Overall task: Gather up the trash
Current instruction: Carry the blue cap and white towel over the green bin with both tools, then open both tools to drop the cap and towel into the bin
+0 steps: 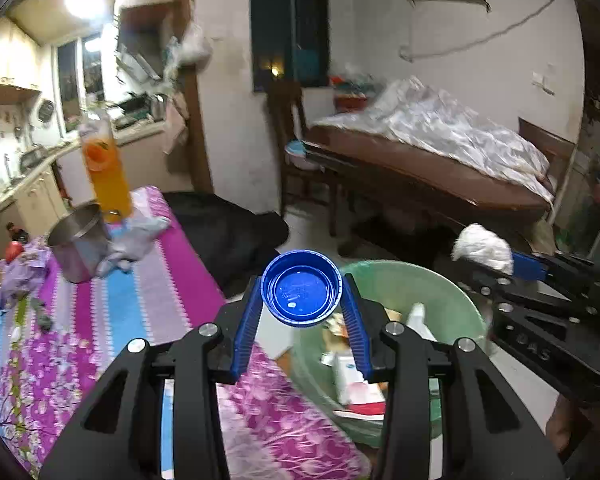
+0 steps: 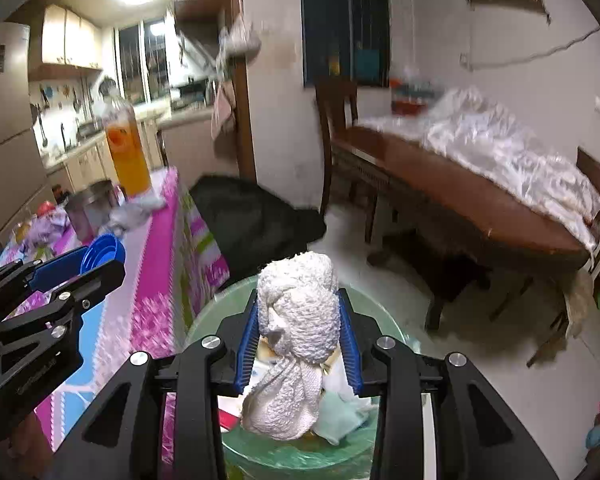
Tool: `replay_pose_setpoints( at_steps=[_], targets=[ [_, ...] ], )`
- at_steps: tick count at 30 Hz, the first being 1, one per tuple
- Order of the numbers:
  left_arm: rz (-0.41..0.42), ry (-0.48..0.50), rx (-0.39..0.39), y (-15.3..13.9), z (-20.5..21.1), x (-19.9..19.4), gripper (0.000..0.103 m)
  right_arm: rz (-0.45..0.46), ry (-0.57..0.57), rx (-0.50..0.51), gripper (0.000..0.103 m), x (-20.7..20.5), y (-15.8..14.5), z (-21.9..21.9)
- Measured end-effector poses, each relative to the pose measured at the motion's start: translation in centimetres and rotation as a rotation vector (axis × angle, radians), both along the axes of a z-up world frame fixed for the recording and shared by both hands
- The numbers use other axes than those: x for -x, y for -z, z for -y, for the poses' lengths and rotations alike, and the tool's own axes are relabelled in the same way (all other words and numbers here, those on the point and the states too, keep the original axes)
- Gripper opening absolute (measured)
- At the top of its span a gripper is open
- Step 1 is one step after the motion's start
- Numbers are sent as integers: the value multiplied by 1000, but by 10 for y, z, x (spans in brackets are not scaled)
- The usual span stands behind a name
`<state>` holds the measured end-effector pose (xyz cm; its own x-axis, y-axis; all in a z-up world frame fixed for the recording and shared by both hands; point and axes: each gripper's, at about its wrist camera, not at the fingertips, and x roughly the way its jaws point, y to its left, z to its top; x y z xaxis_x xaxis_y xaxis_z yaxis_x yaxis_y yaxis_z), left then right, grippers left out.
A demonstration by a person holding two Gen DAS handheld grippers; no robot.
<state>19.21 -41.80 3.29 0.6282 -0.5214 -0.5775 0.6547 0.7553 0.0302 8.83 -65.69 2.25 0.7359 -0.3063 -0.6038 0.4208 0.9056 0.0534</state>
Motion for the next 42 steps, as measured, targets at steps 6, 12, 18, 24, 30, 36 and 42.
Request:
replay_pose_setpoints(
  at_steps=[6,12,18,24,30,36,42],
  targets=[
    [-83,35,-46,19,24,-10,38,-83,-14,-74,36,-18,20,26],
    [-125,37,-78,30,32,-16,38,-123,-10,-81,36,-28,30,36],
    [-168,2,-85,34,28,-32,38,-154,2,-82,36,-31,40,41],
    [-205,-11,-78,35,26,-42,38,-162,12,-87,36,-31,44,48],
    [-227,10,-77,39,32,-41,38,-167,11,-83,36,-32,46,47],
    [-239,16,-81,43,37,-42,38,-172,13,-87,36,-32,47,49],
    [-243,28,-85,46,43,-41,38,-172,14,-89,36,-31,49,51]
  ],
)
